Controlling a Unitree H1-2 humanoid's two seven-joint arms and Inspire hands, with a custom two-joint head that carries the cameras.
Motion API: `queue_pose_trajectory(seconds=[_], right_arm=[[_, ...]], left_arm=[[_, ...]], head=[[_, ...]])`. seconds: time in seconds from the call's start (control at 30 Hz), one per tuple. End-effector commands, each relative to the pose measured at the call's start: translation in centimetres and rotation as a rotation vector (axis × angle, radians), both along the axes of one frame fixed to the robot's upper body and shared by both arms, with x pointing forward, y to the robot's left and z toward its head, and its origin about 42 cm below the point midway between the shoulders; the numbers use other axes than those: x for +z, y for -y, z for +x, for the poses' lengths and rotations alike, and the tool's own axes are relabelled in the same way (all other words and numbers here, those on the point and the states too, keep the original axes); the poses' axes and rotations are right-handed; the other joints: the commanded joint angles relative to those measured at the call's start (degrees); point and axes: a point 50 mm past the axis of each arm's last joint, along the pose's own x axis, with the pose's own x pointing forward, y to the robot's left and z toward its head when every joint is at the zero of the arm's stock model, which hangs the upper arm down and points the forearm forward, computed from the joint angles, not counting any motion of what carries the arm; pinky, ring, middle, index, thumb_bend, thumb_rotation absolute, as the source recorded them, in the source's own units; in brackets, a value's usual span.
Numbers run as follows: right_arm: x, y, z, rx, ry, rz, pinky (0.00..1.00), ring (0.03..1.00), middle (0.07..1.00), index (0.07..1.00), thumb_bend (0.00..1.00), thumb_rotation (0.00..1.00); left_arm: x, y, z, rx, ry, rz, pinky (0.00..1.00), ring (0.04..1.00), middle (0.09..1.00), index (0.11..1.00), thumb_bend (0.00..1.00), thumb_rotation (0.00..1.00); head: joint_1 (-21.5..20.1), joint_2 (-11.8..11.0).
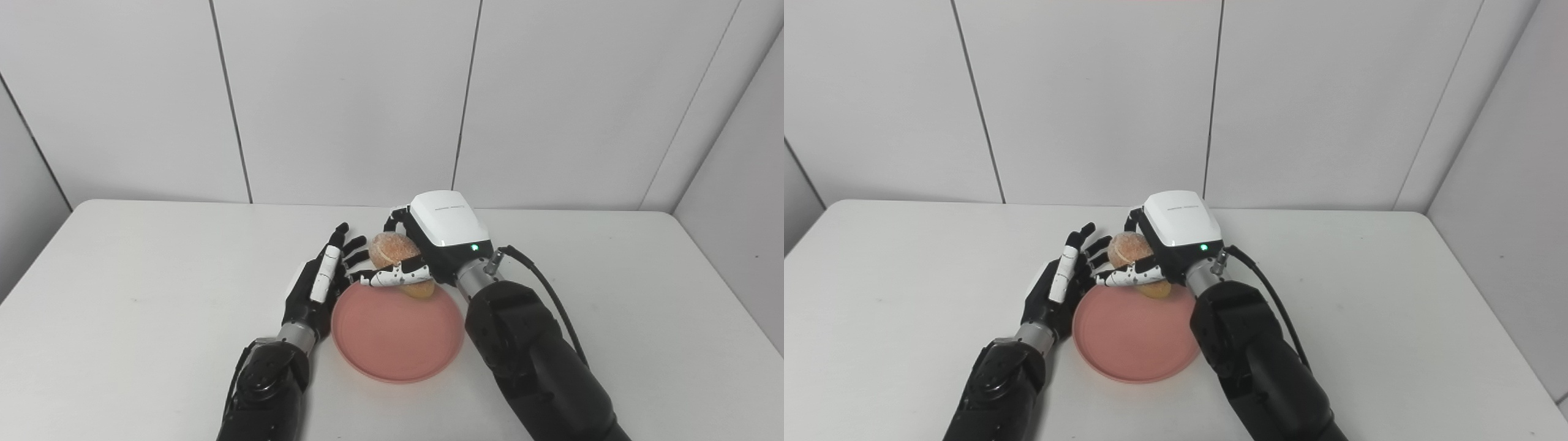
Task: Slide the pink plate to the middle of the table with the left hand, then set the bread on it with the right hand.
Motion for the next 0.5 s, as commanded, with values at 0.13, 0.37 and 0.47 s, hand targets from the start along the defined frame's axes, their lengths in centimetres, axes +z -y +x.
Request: queue_pose_trajectory(seconds=[0.13,0.37,0.47], right_arm=[[1.6,-0.9,0.2,0.060,0.090,0.005,0.09,0.152,0.223,0.298,0.63,0.53],[-0.2,-0.6,0.1,0.069,0.061,-0.023,0.11,0.181,0.256,0.351,0.61,0.47],[-0.5,-0.5,0.1,0.071,0.052,-0.030,0.13,0.200,0.283,0.395,0.61,0.52]], left_arm=[[-0.4,0.9,-0.1,0.000,-0.024,0.008,0.69,0.847,0.866,0.947,1.00,0.95],[-0.2,0.8,-0.2,-0.002,-0.021,0.003,0.68,0.856,0.888,0.953,1.00,0.96],[-0.1,0.7,-0.2,-0.003,-0.019,0.003,0.68,0.856,0.895,0.957,1.00,0.96]], head=[[1.2,1.0],[0.9,1.7],[0.6,1.8]])
